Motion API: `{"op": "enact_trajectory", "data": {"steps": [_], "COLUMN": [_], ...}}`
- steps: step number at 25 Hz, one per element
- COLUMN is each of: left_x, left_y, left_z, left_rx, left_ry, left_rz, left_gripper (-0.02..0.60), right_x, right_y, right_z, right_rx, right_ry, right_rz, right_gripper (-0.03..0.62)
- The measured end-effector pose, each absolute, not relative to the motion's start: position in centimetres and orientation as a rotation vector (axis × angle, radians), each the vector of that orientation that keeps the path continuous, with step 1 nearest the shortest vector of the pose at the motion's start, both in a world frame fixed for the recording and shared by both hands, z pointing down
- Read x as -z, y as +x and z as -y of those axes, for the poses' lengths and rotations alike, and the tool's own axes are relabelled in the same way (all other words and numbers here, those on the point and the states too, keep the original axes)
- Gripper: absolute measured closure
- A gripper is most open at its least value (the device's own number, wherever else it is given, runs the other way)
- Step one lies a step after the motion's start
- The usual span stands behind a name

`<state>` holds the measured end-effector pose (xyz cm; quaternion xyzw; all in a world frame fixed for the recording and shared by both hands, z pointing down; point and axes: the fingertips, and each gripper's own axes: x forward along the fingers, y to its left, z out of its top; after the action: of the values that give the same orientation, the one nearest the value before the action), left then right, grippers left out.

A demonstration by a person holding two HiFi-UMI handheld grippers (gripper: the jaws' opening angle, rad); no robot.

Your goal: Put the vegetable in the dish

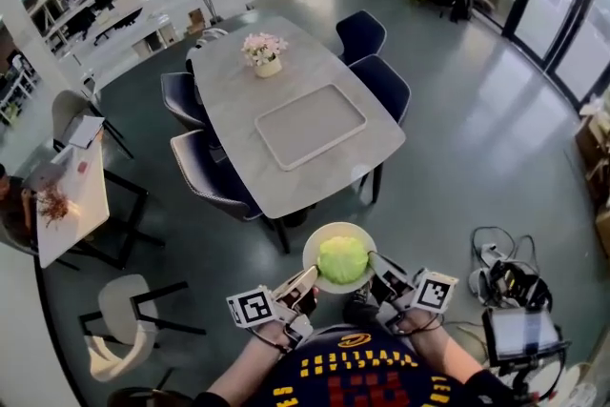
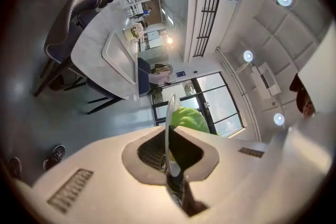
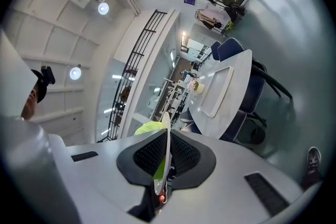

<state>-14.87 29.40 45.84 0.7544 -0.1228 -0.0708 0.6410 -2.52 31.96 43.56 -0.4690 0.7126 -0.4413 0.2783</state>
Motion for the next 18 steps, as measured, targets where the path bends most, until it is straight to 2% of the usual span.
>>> {"op": "enact_trajectory", "data": {"steps": [8,13,18], "left_x": [-45.0,-45.9,-47.4], "left_y": [-5.9,-2.8,-2.7], "left_z": [-24.5,-22.9,-21.5], "left_rx": [0.164,0.148,0.074], "left_ry": [1.723,1.716,1.725], "left_rz": [0.351,0.421,0.526], "left_gripper": [0.571,0.571,0.571], "right_x": [-43.1,-43.8,-44.1], "right_y": [6.9,10.7,11.7], "right_z": [-26.5,-24.3,-22.5], "right_rx": [1.234,1.270,1.330], "right_ry": [-1.206,-1.193,-1.142], "right_rz": [-1.937,-1.982,-1.969], "right_gripper": [0.576,0.576,0.576]}}
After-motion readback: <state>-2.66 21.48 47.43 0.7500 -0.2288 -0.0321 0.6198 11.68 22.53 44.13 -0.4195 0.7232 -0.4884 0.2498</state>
